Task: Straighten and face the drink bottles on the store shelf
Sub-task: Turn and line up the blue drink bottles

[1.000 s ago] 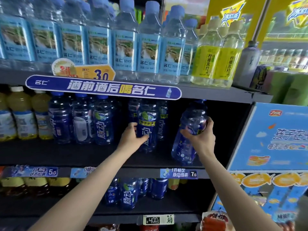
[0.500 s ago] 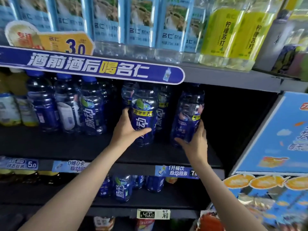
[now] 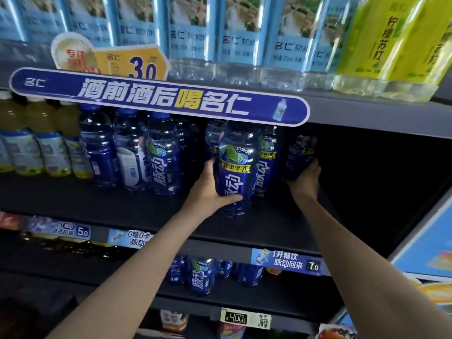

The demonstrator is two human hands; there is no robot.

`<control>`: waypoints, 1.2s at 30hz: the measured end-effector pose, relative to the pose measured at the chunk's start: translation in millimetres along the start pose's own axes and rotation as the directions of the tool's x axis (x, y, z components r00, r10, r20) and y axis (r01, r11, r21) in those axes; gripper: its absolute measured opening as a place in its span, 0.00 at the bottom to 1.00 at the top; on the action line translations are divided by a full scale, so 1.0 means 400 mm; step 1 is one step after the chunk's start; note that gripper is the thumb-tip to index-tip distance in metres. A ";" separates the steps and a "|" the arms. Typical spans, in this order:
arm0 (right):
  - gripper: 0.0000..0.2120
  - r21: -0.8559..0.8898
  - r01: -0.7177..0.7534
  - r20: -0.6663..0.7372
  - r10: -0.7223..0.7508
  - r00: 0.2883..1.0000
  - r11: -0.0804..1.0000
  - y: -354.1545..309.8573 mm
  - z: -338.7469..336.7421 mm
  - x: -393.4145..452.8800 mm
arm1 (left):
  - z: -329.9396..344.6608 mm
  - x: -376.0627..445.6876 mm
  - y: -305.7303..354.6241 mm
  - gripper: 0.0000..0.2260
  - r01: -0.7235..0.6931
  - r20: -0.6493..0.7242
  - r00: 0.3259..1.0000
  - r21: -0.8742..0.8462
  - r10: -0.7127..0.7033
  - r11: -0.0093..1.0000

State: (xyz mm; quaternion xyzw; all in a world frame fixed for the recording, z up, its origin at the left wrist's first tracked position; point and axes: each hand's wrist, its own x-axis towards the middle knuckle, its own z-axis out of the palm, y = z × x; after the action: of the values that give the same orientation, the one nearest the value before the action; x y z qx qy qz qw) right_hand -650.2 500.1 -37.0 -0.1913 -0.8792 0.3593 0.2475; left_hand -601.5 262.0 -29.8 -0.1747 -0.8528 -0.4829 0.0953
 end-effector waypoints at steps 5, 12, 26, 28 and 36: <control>0.38 0.173 0.027 -0.014 -0.025 1.000 0.985 0.028 -0.064 -0.040 | -0.015 -0.013 -0.004 0.39 -0.032 0.024 0.999 0.012 0.032 0.999; 0.30 0.476 -0.004 0.325 -0.172 0.930 0.880 0.021 -0.120 -0.233 | 0.109 0.001 0.057 0.39 -0.109 0.107 0.988 -0.059 0.115 0.992; 0.34 0.174 0.047 -0.022 -0.044 0.999 0.984 0.057 -0.125 -0.138 | 0.175 0.092 0.091 0.36 0.061 -0.099 0.994 0.088 -0.052 0.994; 0.33 0.188 0.039 0.001 -0.039 0.999 0.981 0.056 -0.115 -0.117 | 0.193 0.112 0.101 0.39 0.115 -0.099 0.989 0.080 -0.107 0.990; 0.37 0.241 0.050 0.086 -0.072 0.994 0.969 0.065 -0.083 -0.061 | 0.233 0.141 0.084 0.43 0.238 -0.184 0.958 0.079 -0.220 0.968</control>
State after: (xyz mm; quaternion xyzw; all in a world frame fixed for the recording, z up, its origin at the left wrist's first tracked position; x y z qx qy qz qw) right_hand -607.5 522.8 -42.7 -0.1158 -0.8458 0.4632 0.2379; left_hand -639.6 369.5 -32.6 -0.0268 -0.8789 -0.4605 0.1214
